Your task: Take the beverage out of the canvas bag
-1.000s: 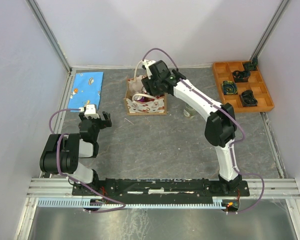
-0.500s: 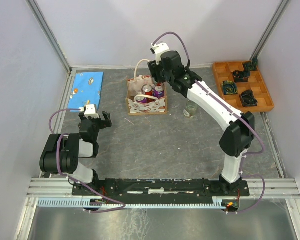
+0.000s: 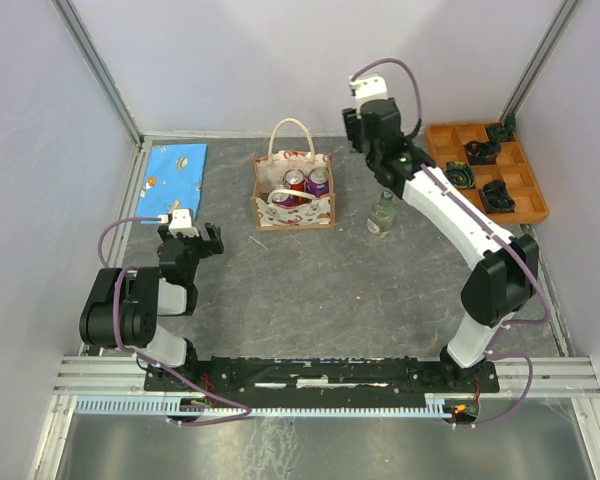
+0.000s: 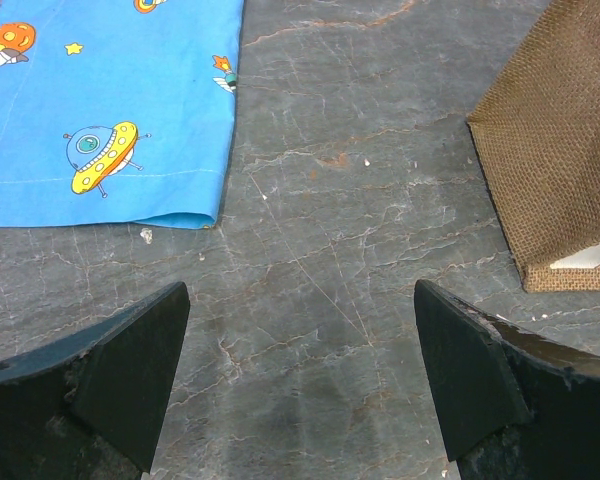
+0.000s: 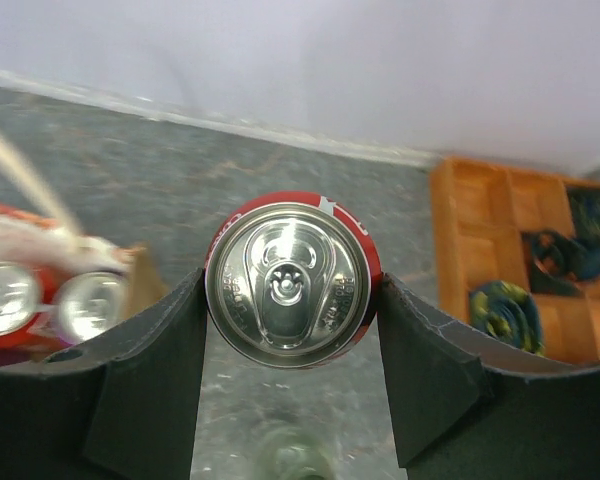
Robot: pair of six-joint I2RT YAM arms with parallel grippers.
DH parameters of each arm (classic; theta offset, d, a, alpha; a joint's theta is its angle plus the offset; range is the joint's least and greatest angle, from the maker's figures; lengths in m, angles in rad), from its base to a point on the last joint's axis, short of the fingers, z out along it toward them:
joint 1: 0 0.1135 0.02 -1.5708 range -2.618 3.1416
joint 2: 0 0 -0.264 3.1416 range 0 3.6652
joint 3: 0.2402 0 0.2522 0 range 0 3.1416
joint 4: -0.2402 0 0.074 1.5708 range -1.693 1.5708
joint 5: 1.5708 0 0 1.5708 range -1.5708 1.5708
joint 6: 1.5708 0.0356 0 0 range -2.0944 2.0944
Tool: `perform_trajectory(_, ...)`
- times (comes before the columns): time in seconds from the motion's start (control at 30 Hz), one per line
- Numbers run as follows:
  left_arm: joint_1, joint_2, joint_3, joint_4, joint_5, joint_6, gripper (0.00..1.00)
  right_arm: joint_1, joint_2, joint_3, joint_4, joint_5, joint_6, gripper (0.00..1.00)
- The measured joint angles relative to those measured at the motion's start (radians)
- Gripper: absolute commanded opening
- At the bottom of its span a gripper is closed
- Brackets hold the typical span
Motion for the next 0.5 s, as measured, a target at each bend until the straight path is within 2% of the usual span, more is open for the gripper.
perform_trajectory(0.23,0.0,0.0,0.0,0.0,0.0,0.0,0.99,-0.183,-0.032,-0.127,-0.01,0.049,0.084,0.0)
perform_trajectory(0.5,0.0,0.0,0.0,0.0,0.0,0.0,0.99,-0.258,-0.045,-0.307,-0.01,0.027,0.198,0.0)
